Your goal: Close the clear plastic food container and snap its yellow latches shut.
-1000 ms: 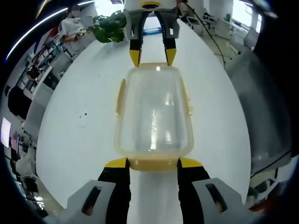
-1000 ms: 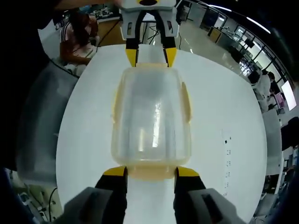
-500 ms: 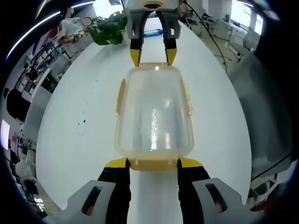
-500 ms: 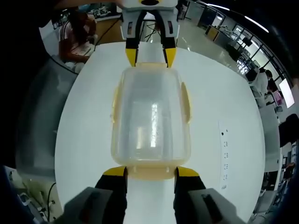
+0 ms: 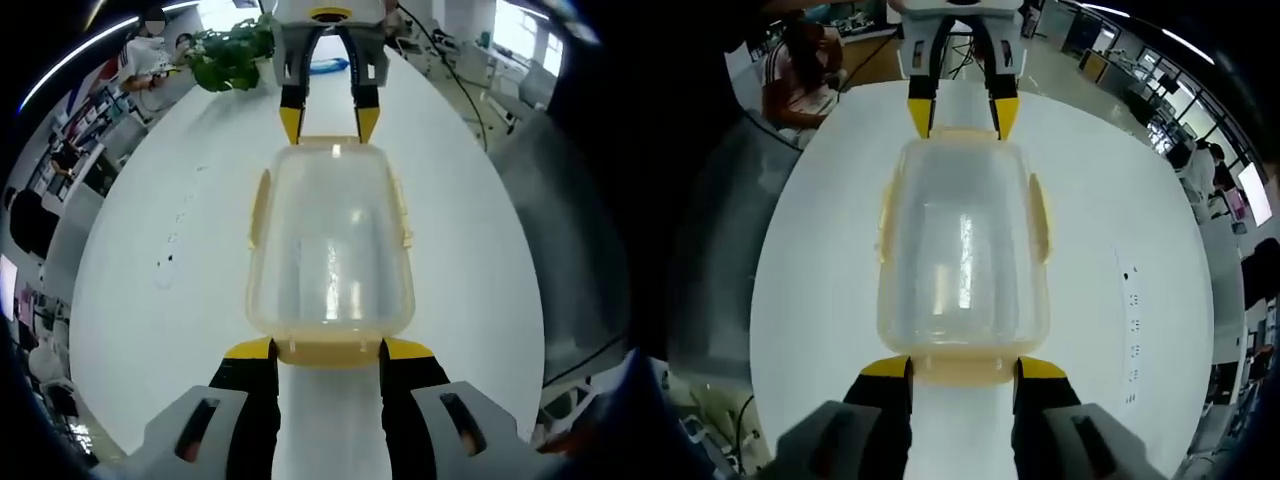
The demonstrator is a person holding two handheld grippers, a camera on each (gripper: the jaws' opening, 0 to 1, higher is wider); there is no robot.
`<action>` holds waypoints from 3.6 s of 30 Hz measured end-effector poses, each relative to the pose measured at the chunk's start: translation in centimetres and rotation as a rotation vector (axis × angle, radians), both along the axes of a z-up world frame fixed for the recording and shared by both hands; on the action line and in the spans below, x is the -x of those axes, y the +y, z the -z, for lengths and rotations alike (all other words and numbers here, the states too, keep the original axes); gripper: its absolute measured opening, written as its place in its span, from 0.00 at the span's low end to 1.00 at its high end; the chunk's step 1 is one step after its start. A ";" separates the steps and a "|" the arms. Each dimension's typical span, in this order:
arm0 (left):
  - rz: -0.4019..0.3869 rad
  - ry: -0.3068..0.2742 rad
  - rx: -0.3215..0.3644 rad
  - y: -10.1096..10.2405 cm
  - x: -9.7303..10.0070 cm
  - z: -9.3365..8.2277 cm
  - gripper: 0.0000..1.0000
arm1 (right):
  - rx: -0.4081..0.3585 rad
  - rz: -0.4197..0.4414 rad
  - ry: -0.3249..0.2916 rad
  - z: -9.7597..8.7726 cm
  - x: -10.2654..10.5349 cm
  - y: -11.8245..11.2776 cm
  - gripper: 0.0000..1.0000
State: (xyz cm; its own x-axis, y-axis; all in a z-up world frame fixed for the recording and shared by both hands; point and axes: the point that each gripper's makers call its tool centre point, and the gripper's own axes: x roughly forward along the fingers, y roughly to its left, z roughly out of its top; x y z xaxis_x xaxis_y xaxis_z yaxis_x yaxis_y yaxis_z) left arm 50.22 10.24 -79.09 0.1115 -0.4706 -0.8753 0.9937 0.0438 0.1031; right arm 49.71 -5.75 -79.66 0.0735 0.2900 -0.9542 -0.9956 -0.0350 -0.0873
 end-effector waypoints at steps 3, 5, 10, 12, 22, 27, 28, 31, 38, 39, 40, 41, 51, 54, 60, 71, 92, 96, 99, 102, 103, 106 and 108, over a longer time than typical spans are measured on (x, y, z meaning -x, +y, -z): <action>-0.011 0.014 -0.006 0.1 0.3 0.5 0.36 | 0.020 -0.018 0.003 0.6 0.1 0.1 0.36; -0.015 0.011 -0.016 0.2 0.1 0.7 0.36 | 0.021 -0.019 0.010 0.8 -0.1 0.2 0.36; -0.021 0.013 -0.037 0.4 -0.1 1.2 0.36 | 0.018 -0.019 0.011 1.0 -0.1 0.4 0.36; -0.026 0.028 -0.027 0.2 0.2 1.4 0.36 | 0.027 -0.029 0.011 1.3 -0.2 0.2 0.36; -0.022 0.052 -0.040 0.1 0.6 2.9 0.36 | 0.021 -0.029 0.027 2.7 0.3 0.0 0.36; -0.012 0.056 -0.060 0.1 0.3 3.7 0.36 | 0.012 -0.016 0.038 3.4 0.2 0.1 0.37; -0.012 0.061 -0.061 0.1 0.2 3.8 0.36 | 0.008 -0.014 0.043 3.4 0.2 0.0 0.37; -0.010 0.069 -0.051 0.2 0.2 3.6 0.36 | -0.005 -0.015 0.051 3.3 0.3 0.1 0.37; -0.006 0.097 -0.054 0.6 0.6 4.0 0.36 | -0.001 -0.033 0.087 3.6 1.1 0.4 0.37; -0.010 0.108 -0.045 0.7 0.6 4.0 0.36 | 0.003 -0.036 0.089 3.7 1.1 0.4 0.37; -0.012 0.110 -0.041 0.7 0.6 4.0 0.36 | 0.004 -0.038 0.090 3.7 1.2 0.4 0.37; -0.012 0.115 -0.035 0.7 0.8 4.0 0.36 | 0.006 -0.036 0.094 3.9 1.2 0.4 0.37; -0.014 0.136 -0.017 0.6 0.9 4.1 0.37 | -0.010 -0.031 0.096 3.8 1.2 0.4 0.37; -0.017 0.131 -0.005 0.7 1.0 4.0 0.38 | -0.027 -0.026 0.095 3.8 1.1 0.3 0.38; -0.078 0.148 0.042 1.3 1.3 4.1 0.38 | -0.027 0.014 0.120 4.2 1.5 0.1 0.46; -0.161 0.155 0.143 3.1 2.1 3.0 0.37 | -0.169 0.093 0.109 2.4 1.4 0.1 0.39; -0.203 0.095 0.313 1.1 0.7 -0.4 0.30 | -0.359 0.151 0.079 -0.3 0.8 1.0 0.31; -0.200 0.090 0.322 0.4 0.6 -0.5 0.29 | -0.360 0.134 0.073 -0.2 0.8 1.9 0.29; -0.176 0.099 0.297 -0.5 0.8 0.1 0.30 | -0.367 0.117 0.076 -0.5 0.8 3.2 0.29; -0.163 0.107 0.310 -1.6 0.9 0.0 0.30 | -0.376 0.108 0.073 -0.8 0.5 4.1 0.29; -0.155 0.105 0.311 -2.0 0.9 0.0 0.30 | -0.373 0.103 0.070 -0.8 0.3 4.5 0.29; -0.139 0.107 0.314 -3.1 0.8 0.0 0.30 | -0.369 0.092 0.071 -0.9 0.1 5.3 0.29; -0.129 0.112 0.318 -3.9 0.8 0.2 0.30 | -0.383 0.078 0.076 -1.2 0.2 6.0 0.28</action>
State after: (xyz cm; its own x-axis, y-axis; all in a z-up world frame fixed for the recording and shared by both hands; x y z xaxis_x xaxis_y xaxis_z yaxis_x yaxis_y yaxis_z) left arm 49.43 6.37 -79.24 0.0997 -0.7095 -0.6977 0.9822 0.1824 -0.0451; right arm 49.51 0.26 -78.50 0.0422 0.6220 -0.7819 -0.9981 0.0613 -0.0050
